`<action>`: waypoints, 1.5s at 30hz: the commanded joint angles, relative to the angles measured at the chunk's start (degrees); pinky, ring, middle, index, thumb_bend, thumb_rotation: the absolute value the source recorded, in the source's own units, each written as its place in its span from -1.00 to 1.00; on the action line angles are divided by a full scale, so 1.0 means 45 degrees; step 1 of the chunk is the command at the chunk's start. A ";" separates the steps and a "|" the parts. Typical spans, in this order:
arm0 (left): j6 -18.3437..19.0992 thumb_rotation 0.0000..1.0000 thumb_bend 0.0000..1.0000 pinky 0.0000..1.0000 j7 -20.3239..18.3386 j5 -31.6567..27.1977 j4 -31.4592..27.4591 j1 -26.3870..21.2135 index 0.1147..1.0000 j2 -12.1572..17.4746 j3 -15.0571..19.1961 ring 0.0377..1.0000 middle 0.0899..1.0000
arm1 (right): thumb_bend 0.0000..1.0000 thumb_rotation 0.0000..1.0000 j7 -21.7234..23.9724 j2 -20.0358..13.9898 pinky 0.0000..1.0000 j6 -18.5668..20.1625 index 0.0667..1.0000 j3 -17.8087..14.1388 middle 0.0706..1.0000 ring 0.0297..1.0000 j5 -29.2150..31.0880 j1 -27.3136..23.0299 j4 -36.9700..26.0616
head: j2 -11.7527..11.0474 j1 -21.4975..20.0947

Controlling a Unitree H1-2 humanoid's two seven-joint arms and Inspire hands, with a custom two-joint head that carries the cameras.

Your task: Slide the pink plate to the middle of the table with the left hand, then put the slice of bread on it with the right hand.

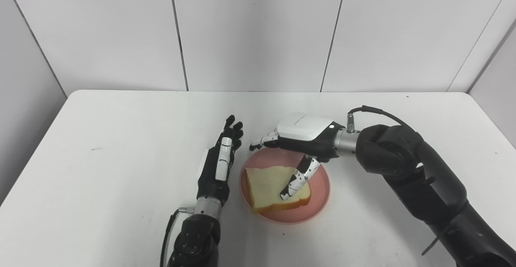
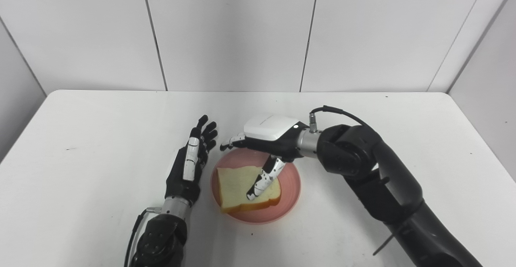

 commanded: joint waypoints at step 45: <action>0.0013 1.00 0.32 0.98 -0.0529 -0.0399 -0.1690 0.0877 0.93 0.0098 -0.0173 0.92 0.90 | 0.52 0.94 -0.7306 0.4546 1.00 0.1069 1.00 -0.5931 1.00 1.00 0.8964 0.5693 0.0597 | 0.0022 0.0047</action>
